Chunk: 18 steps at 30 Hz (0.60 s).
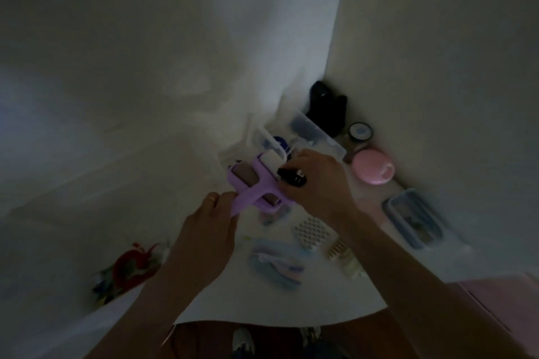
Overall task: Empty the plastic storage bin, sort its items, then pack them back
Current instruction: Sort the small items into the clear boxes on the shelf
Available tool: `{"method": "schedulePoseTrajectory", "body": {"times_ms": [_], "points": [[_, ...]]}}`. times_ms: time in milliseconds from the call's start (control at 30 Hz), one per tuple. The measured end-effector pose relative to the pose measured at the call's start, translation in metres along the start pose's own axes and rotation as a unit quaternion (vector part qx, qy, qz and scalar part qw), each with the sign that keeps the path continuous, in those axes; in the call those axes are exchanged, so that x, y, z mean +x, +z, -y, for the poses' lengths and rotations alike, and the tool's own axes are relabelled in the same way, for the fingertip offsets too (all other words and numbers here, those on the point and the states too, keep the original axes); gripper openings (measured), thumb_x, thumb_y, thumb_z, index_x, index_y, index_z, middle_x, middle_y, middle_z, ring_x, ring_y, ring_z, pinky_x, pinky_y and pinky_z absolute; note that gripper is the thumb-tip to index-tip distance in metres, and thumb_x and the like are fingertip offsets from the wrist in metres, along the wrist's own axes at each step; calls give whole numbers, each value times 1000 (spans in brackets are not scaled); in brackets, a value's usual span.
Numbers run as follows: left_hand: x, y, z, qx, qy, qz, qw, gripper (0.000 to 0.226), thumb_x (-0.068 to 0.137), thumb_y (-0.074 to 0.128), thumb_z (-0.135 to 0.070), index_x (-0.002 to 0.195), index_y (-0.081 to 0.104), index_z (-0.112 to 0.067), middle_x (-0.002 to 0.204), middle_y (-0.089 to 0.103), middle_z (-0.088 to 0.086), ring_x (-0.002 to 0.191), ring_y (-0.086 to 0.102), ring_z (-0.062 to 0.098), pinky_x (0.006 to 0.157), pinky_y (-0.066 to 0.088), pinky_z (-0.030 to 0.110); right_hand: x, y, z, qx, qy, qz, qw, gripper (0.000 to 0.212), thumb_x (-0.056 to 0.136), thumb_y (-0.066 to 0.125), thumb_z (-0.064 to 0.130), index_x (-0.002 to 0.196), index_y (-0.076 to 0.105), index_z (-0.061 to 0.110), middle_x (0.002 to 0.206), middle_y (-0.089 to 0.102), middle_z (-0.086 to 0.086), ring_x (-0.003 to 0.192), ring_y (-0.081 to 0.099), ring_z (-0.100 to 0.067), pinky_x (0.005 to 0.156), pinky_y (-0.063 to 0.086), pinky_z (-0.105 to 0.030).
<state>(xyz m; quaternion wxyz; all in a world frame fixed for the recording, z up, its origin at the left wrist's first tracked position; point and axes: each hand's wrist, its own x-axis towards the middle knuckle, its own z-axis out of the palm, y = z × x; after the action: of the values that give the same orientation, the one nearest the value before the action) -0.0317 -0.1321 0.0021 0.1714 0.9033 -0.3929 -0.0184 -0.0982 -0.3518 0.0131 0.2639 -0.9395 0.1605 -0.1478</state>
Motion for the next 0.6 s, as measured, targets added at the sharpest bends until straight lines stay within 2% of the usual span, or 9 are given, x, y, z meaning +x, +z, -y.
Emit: {"method": "schedulePoseTrajectory", "body": {"times_ms": [67,167,200,267,300,367,467,533,600], "points": [[6,11,-17,0,1,3,1000,25,90,63,-12,114,59,-8,92,58,10,65,59,33,52,42,33,-6,-5,-16,-2,16,4,1000,17,78,72,35,91,74,25,87,69,3,80,64,-19,65,46,-30],[12,26,-34,-4,-13,0,1000,23,87,66,-9,109,60,-6,87,58,11,63,57,33,53,33,29,-15,-15,-46,120,108,-53,985,13,75,78,27,85,71,24,80,70,9,70,65,-12,63,51,-29],[12,30,-38,-6,-16,-7,1000,22,87,66,-8,107,60,-6,85,57,11,62,57,33,54,32,29,-19,-22,-57,189,156,-86,966,13,75,80,23,86,72,23,80,71,7,68,65,-11,64,53,-28],[5,38,-42,-18,-23,-6,1000,18,91,60,-17,107,60,-8,84,58,8,63,57,31,54,34,30,-28,-32,-79,346,264,-131,891,18,76,82,12,91,73,16,83,74,1,65,66,-11,62,57,-27],[-3,42,-42,-26,-28,10,999,24,92,52,-26,108,61,-10,87,59,7,66,59,30,54,37,30,-34,-34,-90,394,312,-135,854,20,76,82,8,94,73,11,84,74,-2,63,65,-11,61,57,-26],[-23,49,-37,-54,-41,40,997,40,91,40,-38,112,62,-13,94,64,6,74,64,28,58,48,32,-46,-23,-108,417,381,-110,817,20,74,82,3,92,74,7,78,73,-4,61,65,-13,59,55,-23],[-57,58,-26,-78,-55,60,994,34,89,47,-36,113,63,-18,93,67,-1,80,62,15,70,49,24,-52,8,-114,447,431,-33,783,18,71,83,1,85,74,6,72,70,-9,60,61,-21,52,50,-22],[-74,57,-19,-131,-105,98,981,21,92,55,-28,112,60,-32,94,66,-7,87,58,10,81,49,26,-47,31,-112,436,441,18,785,19,71,84,6,87,74,4,75,70,-13,60,62,-22,43,44,-19],[-88,59,-10,-168,-190,136,958,27,87,62,-38,114,57,-38,102,62,-10,99,61,18,92,48,37,-37,52,-105,418,448,64,788,20,73,84,11,88,75,2,74,69,-11,55,63,-17,38,38,-17]]}}
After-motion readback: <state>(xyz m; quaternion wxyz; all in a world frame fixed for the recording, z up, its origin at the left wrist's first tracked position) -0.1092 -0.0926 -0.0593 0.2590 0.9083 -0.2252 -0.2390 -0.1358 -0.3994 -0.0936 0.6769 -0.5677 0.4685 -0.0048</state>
